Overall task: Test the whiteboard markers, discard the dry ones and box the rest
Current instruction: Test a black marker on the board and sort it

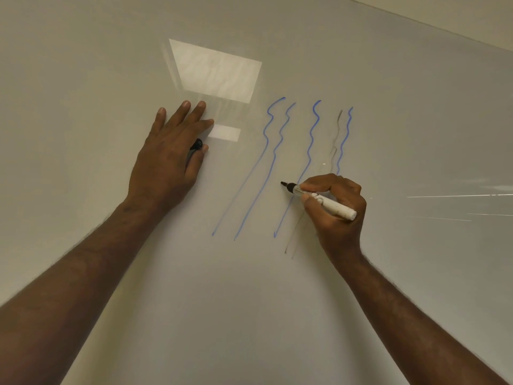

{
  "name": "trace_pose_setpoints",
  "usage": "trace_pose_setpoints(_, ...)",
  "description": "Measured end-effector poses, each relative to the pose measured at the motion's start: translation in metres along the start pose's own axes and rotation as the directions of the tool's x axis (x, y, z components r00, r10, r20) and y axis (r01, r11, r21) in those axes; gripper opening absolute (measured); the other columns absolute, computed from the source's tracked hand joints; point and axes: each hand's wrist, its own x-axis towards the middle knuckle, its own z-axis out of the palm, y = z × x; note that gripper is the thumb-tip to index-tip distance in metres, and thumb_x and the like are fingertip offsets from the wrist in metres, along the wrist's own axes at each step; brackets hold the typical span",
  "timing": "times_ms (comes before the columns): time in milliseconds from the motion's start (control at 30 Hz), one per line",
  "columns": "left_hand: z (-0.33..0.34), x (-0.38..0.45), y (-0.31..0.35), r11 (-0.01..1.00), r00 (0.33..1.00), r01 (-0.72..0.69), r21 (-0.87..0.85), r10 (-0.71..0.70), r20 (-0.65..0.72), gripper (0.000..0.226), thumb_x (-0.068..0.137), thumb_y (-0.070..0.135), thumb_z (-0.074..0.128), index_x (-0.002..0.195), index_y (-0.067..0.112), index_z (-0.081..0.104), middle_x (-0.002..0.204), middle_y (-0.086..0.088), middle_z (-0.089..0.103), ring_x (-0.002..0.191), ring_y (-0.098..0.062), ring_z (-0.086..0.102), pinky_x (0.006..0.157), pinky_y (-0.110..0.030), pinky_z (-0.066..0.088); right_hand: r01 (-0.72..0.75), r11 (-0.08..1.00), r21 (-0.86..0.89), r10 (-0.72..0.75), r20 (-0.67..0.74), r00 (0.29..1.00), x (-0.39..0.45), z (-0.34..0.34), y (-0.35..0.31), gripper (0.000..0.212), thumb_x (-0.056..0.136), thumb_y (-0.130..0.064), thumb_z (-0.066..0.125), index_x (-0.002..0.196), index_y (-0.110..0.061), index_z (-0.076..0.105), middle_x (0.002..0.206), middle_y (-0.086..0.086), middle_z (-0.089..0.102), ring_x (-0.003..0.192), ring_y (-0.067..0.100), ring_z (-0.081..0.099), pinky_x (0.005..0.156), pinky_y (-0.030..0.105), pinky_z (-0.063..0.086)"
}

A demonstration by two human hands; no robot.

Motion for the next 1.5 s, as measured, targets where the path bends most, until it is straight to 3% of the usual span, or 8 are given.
trace_pose_setpoints(100, 0.000, -0.010, 0.001, 1.000, 1.000, 0.012, -0.012, -0.012, -0.005, 0.045, 0.103, 0.012, 0.050, 0.147, 0.014, 0.048, 0.163, -0.002, 0.034, 0.153, -0.019, 0.025, 0.127, -0.046, 0.011, 0.050, 0.999, 0.001, -0.050, 0.030, 0.998, -0.015, 0.002, -0.005, 0.007, 0.078, -0.009, 0.071, 0.082, -0.012, 0.075, 0.089, -0.007, 0.074, 0.090, 0.006, 0.067, 0.087, 0.055, 0.042)
trace_pose_setpoints(500, -0.003, -0.070, 0.023, 0.992, 0.994, 0.106, -0.062, -0.106, 0.009, 0.045, 0.104, 0.021, 0.044, 0.147, 0.008, 0.048, 0.162, -0.005, 0.034, 0.154, -0.020, 0.025, 0.126, -0.052, 0.013, 0.173, 0.982, 0.075, -0.188, 0.382, 0.905, -0.083, 0.033, -0.039, 0.016, 0.070, -0.004, 0.075, 0.082, -0.013, 0.075, 0.090, -0.008, 0.074, 0.085, 0.013, 0.069, 0.092, 0.049, 0.038)
trace_pose_setpoints(733, -0.013, -0.119, 0.053, 0.877, 0.946, 0.303, -0.372, -0.325, 0.005, 0.046, 0.106, 0.015, 0.038, 0.151, 0.004, 0.040, 0.156, 0.000, 0.045, 0.151, -0.016, 0.031, 0.127, -0.052, 0.009, 0.182, 0.983, 0.038, -0.181, 0.412, 0.893, -0.079, 0.033, -0.048, 0.011, 0.077, -0.009, 0.073, 0.084, -0.017, 0.075, 0.090, -0.009, 0.073, 0.087, 0.015, 0.069, 0.092, 0.049, 0.038)
trace_pose_setpoints(900, -0.020, -0.155, 0.068, 0.800, 0.916, 0.371, -0.472, -0.398, 0.046, 0.045, 0.106, 0.016, 0.035, 0.150, 0.005, 0.041, 0.154, -0.001, 0.048, 0.149, -0.018, 0.035, 0.126, -0.055, 0.011, 0.099, 0.989, -0.106, -0.074, 0.221, 0.972, -0.061, 0.024, -0.047, 0.001, 0.083, -0.016, 0.072, 0.084, -0.017, 0.073, 0.089, -0.010, 0.073, 0.082, 0.013, 0.066, 0.092, 0.045, 0.038)
trace_pose_setpoints(1033, -0.029, -0.154, 0.083, 0.564, 0.796, 0.415, -0.714, -0.605, -0.016, 0.027, 0.107, 0.008, 0.042, 0.127, 0.002, 0.058, 0.141, -0.013, 0.060, 0.137, -0.024, 0.053, 0.117, -0.052, 0.036, -0.030, 0.987, -0.158, 0.045, 0.096, 0.994, -0.050, 0.021, -0.049, 0.004, 0.086, -0.017, 0.074, 0.089, -0.019, 0.072, 0.088, -0.011, 0.072, 0.082, 0.010, 0.062, 0.092, 0.041, 0.037)
trace_pose_setpoints(1167, -0.039, -0.128, 0.097, 0.336, 0.638, 0.455, -0.825, -0.769, 0.038, 0.017, 0.106, 0.012, 0.050, 0.097, 0.011, 0.065, 0.122, -0.013, 0.072, 0.123, -0.019, 0.064, 0.111, -0.044, 0.045, -0.047, 0.999, 0.013, 0.045, 0.156, 0.987, -0.050, 0.018, -0.065, 0.007, 0.089, -0.015, 0.077, 0.095, -0.017, 0.077, 0.094, -0.013, 0.075, 0.089, -0.005, 0.061, 0.082, 0.046, 0.049)
trace_pose_setpoints(1367, -0.041, -0.103, 0.122, 0.069, 0.609, 0.401, -0.914, -0.765, 0.209, 0.031, 0.110, 0.022, 0.036, 0.100, 0.006, 0.060, 0.126, -0.011, 0.071, 0.118, -0.023, 0.068, 0.106, -0.049, 0.051, 0.047, 0.954, 0.296, -0.128, 0.263, 0.956, -0.059, 0.020, -0.098, 0.011, 0.092, -0.013, 0.071, 0.095, -0.005, 0.078, 0.099, -0.002, 0.078, 0.092, 0.013, 0.073, 0.080, 0.050, 0.050)
trace_pose_setpoints(1500, -0.045, -0.094, 0.137, -0.060, 0.621, 0.386, -0.920, -0.721, 0.307, 0.039, 0.093, 0.047, 0.044, 0.100, 0.011, 0.058, 0.132, -0.012, 0.067, 0.120, -0.024, 0.067, 0.102, -0.052, 0.053, 0.027, 0.934, 0.357, -0.139, 0.292, 0.946, -0.061, 0.020, -0.106, 0.018, 0.096, -0.017, 0.060, 0.101, -0.010, 0.076, 0.104, -0.005, 0.076, 0.096, 0.012, 0.072, 0.080, 0.051, 0.051)
